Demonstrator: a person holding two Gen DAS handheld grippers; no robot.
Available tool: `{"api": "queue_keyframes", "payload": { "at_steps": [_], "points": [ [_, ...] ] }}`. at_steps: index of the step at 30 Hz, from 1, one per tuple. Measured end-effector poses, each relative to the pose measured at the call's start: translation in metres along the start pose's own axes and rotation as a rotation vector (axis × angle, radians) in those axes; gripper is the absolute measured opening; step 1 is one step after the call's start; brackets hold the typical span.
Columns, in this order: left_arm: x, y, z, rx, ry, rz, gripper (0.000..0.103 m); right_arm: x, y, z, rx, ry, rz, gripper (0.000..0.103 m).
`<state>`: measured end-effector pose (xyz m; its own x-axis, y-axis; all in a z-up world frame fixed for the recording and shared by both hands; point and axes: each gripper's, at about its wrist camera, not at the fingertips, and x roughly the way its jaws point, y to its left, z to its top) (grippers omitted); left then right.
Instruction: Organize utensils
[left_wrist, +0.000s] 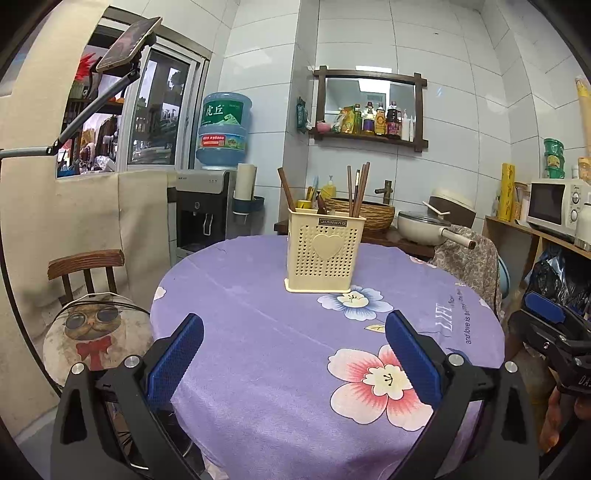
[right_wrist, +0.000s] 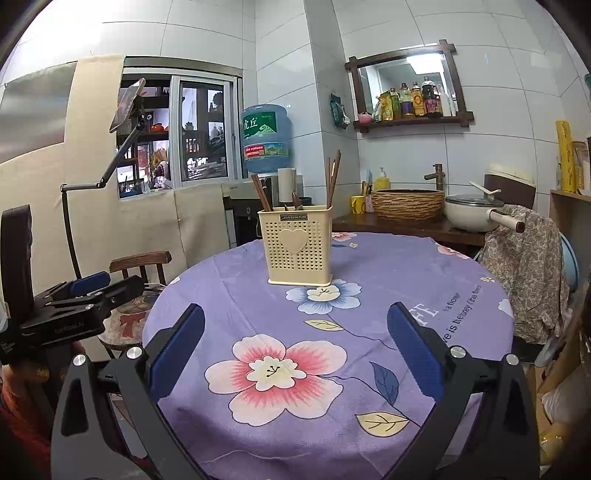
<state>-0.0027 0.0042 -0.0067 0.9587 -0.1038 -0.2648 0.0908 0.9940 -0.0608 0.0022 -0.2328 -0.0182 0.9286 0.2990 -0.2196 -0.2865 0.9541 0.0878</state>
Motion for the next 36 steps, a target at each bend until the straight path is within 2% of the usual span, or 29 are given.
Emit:
{"api": "queue_keyframes", "payload": {
  "at_steps": [21, 36],
  "points": [
    [-0.0008, -0.0006, 0.0014, -0.010, 0.019, -0.024, 0.097, -0.0040, -0.0058, -0.0011, 0.007, 0.003, -0.011, 0.097],
    [-0.0016, 0.0003, -0.0014, -0.005, 0.013, -0.014, 0.097, -0.0001, -0.0027, -0.0028, 0.003, 0.017, -0.003, 0.097]
  ]
}}
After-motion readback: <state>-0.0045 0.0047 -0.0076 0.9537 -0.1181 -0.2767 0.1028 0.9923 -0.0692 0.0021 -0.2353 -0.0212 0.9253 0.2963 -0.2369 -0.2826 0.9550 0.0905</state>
